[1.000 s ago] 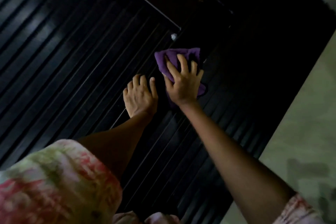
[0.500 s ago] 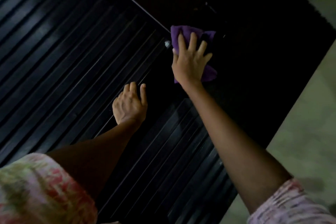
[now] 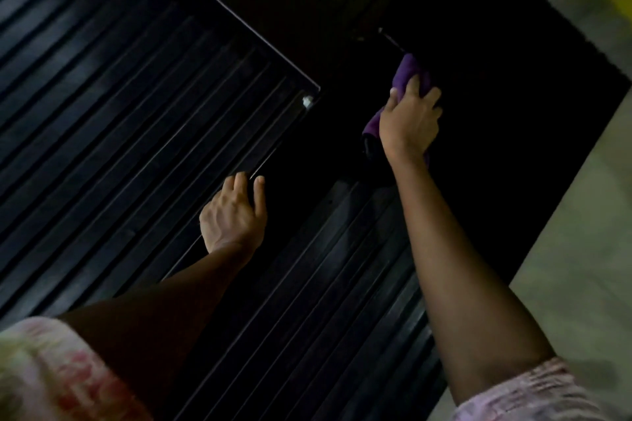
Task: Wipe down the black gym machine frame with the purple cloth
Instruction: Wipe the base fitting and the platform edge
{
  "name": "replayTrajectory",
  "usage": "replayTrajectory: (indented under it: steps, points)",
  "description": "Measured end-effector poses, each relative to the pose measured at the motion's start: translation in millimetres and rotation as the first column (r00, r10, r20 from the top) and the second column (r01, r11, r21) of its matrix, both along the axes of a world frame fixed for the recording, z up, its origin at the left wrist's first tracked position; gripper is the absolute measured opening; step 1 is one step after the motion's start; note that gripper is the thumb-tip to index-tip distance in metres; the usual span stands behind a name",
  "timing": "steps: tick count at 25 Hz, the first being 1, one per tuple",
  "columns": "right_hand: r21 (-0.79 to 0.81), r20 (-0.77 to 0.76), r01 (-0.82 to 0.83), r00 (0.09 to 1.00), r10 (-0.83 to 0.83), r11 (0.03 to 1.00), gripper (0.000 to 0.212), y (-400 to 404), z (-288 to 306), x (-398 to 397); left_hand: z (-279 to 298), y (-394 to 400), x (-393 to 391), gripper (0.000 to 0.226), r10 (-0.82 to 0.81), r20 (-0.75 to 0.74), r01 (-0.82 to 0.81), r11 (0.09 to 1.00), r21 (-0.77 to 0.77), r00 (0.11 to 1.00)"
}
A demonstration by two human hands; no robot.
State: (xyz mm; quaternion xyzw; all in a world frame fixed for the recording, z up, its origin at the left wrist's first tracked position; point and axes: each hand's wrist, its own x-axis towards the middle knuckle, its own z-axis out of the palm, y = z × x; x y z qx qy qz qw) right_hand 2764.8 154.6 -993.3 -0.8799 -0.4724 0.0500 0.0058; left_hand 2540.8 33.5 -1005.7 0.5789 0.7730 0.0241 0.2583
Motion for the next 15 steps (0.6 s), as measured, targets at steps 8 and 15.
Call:
replayTrajectory:
  steps: [8, 15]
  points:
    - [-0.021, 0.099, -0.211, 0.972, 0.212, 0.977, 0.045, 67, 7, -47, 2, 2, 1, 0.044, 0.017, -0.008, -0.017, 1.0, 0.002, 1.0]
    - [0.054, 0.001, -0.038, 0.999, 0.038, 0.998, 0.038, 37, 4, -18, 5, 1, 2, 0.046, 0.019, -0.01, -0.019, 1.0, -0.002, 1.0]
